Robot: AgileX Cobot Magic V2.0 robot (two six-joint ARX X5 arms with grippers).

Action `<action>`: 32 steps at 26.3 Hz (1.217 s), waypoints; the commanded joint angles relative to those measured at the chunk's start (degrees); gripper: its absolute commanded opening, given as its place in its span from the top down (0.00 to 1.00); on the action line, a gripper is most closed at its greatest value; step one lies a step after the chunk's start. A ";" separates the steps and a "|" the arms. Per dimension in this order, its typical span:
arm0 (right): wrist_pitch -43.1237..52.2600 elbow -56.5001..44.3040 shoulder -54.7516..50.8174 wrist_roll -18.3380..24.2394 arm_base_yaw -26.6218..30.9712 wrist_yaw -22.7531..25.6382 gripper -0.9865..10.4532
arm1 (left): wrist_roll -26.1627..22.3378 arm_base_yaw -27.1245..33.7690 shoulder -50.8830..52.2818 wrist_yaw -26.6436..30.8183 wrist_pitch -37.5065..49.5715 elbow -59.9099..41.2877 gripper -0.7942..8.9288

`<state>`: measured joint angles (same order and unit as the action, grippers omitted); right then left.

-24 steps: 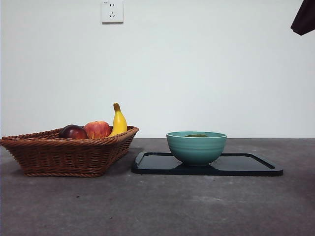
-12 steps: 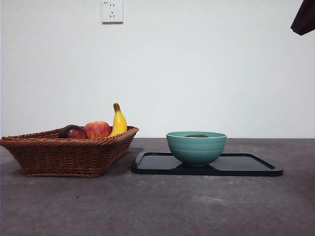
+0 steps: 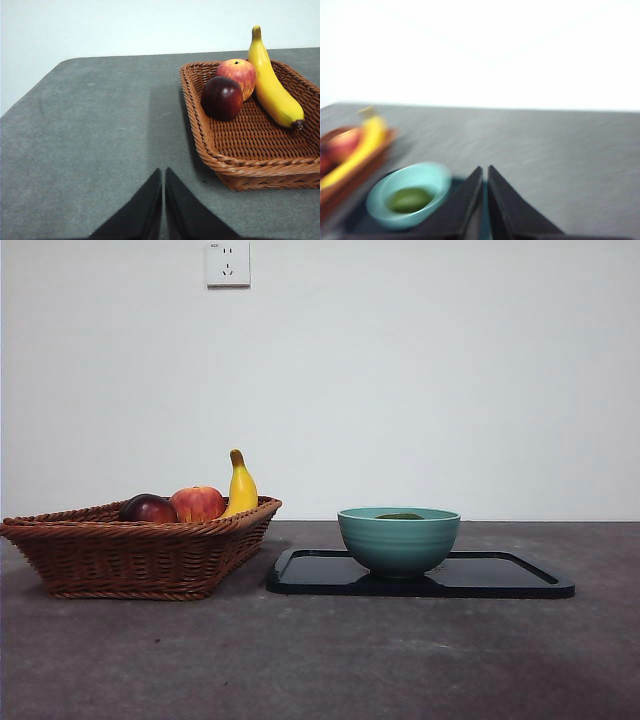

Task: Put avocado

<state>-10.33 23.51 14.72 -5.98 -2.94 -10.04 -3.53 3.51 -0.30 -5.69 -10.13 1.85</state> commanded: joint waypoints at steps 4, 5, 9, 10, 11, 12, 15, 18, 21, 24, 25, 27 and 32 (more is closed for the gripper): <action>8.39 -10.62 -6.88 0.83 1.05 4.57 0.91 | 0.15 0.07 0.11 0.13 -0.52 -1.16 0.91; 8.74 -11.98 -7.91 0.83 1.07 5.57 0.91 | 0.15 0.07 0.11 0.13 -0.52 -1.16 0.91; 9.33 -17.29 -11.93 0.63 1.11 9.77 0.91 | 0.15 0.07 0.11 0.13 -0.55 -1.16 0.91; 9.49 -18.19 -12.59 0.63 1.11 10.36 0.91 | 0.15 0.07 0.11 0.13 -0.52 -1.16 0.91; 9.49 -18.86 -13.09 0.63 1.11 10.60 0.91 | 0.15 0.07 0.11 0.13 -0.55 -1.16 0.91; 9.51 -19.96 -13.94 0.66 1.25 10.62 0.91 | 0.15 0.07 0.11 0.13 -0.55 -1.16 0.91; 10.27 -21.84 -14.51 0.55 1.49 10.73 0.91 | 0.15 0.07 0.11 0.13 -0.52 -1.16 0.91; 9.70 -22.91 -14.51 0.07 1.84 10.71 0.91 | 0.15 0.07 0.11 0.13 -0.52 -1.16 0.91; 7.91 -22.91 -14.51 0.04 2.56 11.50 0.91 | 0.15 0.07 0.11 0.13 -0.55 -1.16 0.91; 5.40 -22.91 -14.51 0.00 3.17 11.87 0.91 | 0.15 0.07 0.11 0.13 -0.55 -1.16 0.91; 4.66 -22.91 -14.51 0.00 3.23 11.87 0.91 | 0.15 0.07 0.11 0.13 -0.52 -1.16 0.91; 2.60 -22.91 -14.51 -0.04 3.23 11.80 0.91 | 0.15 0.07 0.11 0.13 -0.55 -1.16 0.91; 1.29 -22.88 -14.51 -0.02 3.19 11.58 0.91 | 0.15 0.07 0.11 0.13 -0.55 -1.16 0.91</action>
<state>-9.37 0.91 0.30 -5.82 0.23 1.52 -3.53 3.51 -0.30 -5.69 -10.13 1.85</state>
